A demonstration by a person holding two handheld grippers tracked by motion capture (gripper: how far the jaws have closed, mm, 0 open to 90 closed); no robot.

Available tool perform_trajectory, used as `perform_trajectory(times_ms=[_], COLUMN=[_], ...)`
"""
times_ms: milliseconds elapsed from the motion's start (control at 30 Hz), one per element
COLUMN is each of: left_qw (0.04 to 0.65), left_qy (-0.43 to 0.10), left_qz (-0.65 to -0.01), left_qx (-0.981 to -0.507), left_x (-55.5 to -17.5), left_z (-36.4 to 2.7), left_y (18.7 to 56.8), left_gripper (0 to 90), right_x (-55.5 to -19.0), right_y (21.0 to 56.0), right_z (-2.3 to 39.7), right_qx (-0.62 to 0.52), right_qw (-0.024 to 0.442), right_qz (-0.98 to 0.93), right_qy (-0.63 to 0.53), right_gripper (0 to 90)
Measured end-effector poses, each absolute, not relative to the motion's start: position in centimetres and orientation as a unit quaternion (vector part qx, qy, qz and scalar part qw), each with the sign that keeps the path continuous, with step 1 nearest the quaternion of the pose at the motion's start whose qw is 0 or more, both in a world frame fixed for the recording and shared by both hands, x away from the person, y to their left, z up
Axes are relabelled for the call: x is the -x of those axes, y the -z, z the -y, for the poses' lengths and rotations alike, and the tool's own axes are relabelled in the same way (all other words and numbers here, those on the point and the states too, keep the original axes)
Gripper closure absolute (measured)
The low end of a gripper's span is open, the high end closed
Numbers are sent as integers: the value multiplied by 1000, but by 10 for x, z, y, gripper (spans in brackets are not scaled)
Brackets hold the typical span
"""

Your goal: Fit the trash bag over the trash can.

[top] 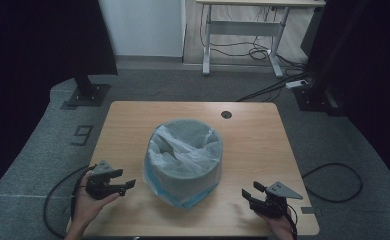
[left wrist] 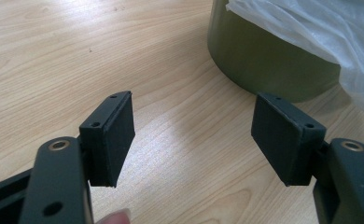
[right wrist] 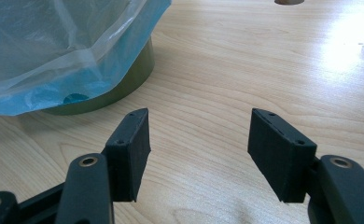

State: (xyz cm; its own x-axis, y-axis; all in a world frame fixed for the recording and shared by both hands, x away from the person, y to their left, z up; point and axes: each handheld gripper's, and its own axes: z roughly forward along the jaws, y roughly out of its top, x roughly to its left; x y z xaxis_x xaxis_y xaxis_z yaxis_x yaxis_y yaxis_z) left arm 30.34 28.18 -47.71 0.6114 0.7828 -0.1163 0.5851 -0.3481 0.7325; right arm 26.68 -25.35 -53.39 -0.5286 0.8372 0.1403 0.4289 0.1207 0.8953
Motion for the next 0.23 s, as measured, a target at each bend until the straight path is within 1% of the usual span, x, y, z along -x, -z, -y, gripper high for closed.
perform_trajectory(times_ms=[233], left_qw=[384], left_qy=[-124], left_qz=[-421], left_qx=[-812], left_x=[-306], left_z=[-279], left_y=[479], left_gripper=[297], right_x=[-267], right_y=[535], right_z=[252], right_qx=[-438], right_qw=[204], right_qz=[-723], right_qy=[-493], right_gripper=[379])
